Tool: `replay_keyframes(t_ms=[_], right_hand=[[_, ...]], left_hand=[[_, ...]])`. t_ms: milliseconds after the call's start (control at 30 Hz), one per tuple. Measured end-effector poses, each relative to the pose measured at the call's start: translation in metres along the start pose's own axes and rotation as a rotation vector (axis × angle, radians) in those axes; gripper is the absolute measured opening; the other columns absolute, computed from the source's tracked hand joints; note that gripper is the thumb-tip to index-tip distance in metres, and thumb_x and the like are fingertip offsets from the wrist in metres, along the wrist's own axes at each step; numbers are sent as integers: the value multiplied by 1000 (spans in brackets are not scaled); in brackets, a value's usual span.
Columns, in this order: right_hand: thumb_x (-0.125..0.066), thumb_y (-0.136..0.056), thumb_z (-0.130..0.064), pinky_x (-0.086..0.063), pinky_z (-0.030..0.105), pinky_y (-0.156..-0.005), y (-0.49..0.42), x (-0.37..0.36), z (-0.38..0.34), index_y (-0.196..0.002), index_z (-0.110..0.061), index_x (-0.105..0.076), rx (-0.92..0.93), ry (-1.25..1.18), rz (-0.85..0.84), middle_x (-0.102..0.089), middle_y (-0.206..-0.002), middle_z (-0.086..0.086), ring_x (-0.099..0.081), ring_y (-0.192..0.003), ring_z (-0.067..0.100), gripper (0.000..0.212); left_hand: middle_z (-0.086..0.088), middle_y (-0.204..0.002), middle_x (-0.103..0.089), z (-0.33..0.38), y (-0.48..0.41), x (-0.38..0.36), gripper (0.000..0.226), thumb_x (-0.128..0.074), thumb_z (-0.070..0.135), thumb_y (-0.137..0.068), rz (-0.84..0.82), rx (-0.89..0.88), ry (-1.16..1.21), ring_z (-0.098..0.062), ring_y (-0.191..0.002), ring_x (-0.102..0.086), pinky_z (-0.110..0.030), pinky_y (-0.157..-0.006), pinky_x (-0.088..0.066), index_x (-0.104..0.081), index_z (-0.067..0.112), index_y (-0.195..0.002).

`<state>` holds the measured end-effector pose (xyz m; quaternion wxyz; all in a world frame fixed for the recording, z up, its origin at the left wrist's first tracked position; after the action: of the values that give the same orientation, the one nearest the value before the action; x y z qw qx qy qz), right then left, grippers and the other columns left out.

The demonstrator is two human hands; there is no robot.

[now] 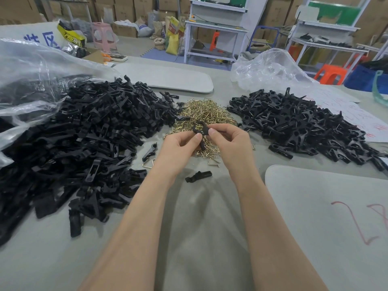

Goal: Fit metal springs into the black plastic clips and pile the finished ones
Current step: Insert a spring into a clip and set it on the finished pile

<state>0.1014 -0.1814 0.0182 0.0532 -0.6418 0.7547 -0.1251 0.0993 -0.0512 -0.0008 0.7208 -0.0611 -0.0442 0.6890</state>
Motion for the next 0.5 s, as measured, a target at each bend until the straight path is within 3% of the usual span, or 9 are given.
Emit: replay_keyframes(t_ms=[100,333,500], right_hand=[[-63,-87,-4,-55,26,-84,1,-1,-1,-81,-23,-68,0,-6,-18,-71,-82,-6,-67,-82,7,21],[-62,-88,-3,-55,25,-83,2,-1,-2,-83,-20,-67,-14,-18,-38,-70,-84,0,-66,-81,9,18],[-63,-88,-2,-55,22,-80,2,-3,-1,-83,-19,-67,-13,1,-56,-70,-83,0,-66,-80,9,18]], left_hand=[[4,-72,-64,-1,-1,0,23,-55,18,-96,-8,-9,-10,-10,-74,-54,-24,-72,-46,-69,22,-79],[12,-66,-65,-6,-4,1,22,-55,18,-96,-18,-4,25,-4,-69,-56,-16,-68,-49,-70,23,-79],[1,-83,-67,-10,-8,5,11,-62,20,-91,96,70,85,-7,-75,-62,-14,-65,-50,-66,13,-98]])
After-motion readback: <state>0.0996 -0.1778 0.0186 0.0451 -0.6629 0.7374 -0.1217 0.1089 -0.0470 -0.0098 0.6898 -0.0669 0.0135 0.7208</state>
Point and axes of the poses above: each hand's wrist, its own y-axis away from the middle knuckle, its own x-axis out of the back of the hand, z = x × y, the point moved 4 cm from there along -y, towards the middle knuckle
